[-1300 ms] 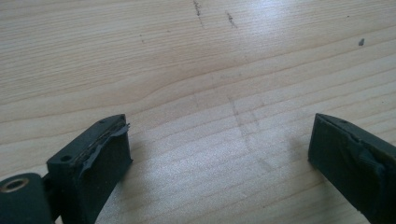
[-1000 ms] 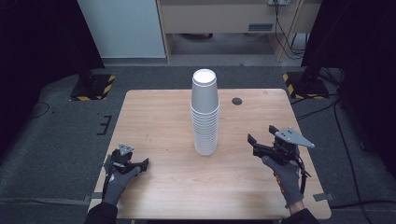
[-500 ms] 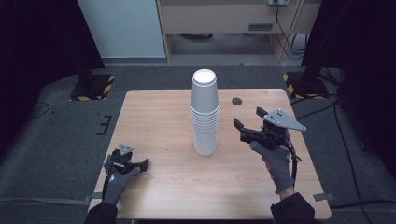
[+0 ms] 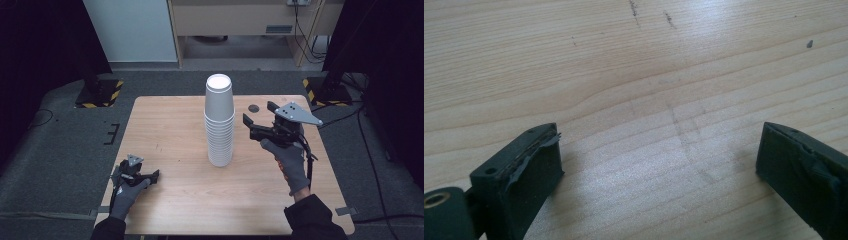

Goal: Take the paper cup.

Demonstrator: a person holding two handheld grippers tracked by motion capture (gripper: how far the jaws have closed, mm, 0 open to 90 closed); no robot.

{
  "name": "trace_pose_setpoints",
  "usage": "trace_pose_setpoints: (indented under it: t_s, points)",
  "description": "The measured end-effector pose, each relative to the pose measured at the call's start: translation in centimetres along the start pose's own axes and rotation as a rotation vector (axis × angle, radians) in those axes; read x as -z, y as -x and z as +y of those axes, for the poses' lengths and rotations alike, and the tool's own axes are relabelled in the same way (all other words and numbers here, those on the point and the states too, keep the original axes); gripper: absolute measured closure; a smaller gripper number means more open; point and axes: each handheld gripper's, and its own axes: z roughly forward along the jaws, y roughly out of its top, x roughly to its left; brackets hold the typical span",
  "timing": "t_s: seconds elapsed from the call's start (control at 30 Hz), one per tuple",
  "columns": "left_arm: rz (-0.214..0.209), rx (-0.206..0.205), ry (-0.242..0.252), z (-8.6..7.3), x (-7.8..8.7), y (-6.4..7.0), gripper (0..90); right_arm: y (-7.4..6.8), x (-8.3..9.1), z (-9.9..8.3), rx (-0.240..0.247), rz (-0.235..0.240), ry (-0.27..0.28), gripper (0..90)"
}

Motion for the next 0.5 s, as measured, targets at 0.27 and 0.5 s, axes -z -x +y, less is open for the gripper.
trace_pose_setpoints:
  t_s: [0.27,0.5]
  points:
    - [0.000,-0.002,-0.001,0.0,0.0,0.0,3.6,-0.9,-1.7,1.1,0.001,0.026,0.009,13.2]
    - [0.000,-0.001,0.000,0.0,0.0,0.0,3.6,-1.8,-2.8,1.8,-0.001,0.053,0.020,12.4]
